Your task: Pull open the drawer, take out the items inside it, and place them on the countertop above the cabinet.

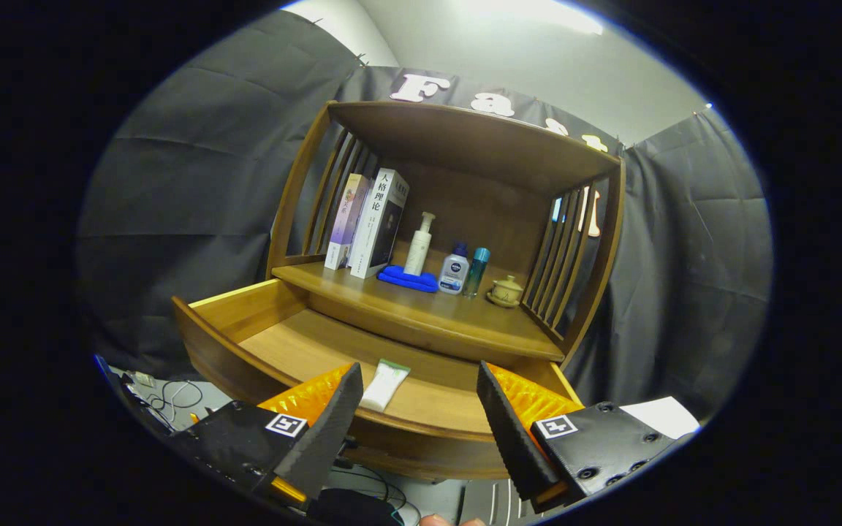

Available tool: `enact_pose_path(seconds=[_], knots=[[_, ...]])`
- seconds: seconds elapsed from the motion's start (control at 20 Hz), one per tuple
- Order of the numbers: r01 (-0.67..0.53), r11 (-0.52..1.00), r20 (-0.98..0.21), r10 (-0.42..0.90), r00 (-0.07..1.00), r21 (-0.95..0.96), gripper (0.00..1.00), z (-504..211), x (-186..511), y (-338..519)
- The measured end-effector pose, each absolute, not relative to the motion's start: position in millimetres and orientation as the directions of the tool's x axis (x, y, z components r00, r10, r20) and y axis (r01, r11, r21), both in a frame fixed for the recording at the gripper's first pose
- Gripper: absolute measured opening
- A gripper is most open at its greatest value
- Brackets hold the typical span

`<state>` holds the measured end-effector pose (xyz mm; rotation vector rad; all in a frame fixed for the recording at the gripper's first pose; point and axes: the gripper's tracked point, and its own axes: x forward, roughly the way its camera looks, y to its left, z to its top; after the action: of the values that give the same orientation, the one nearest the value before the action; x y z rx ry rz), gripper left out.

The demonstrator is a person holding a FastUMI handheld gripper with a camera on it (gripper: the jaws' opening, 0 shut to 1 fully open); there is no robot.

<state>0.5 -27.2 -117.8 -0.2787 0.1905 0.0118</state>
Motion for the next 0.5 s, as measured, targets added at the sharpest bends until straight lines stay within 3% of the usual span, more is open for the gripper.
enact_pose_path(seconds=[0.25,0.5], knots=[[-0.089,0.966,-0.229,0.033,0.973,-0.242,0.98,-114.5,21.1,-15.5],[-0.169,0.966,-0.381,0.084,0.921,-0.194,0.98,-135.9,50.7,-7.9]])
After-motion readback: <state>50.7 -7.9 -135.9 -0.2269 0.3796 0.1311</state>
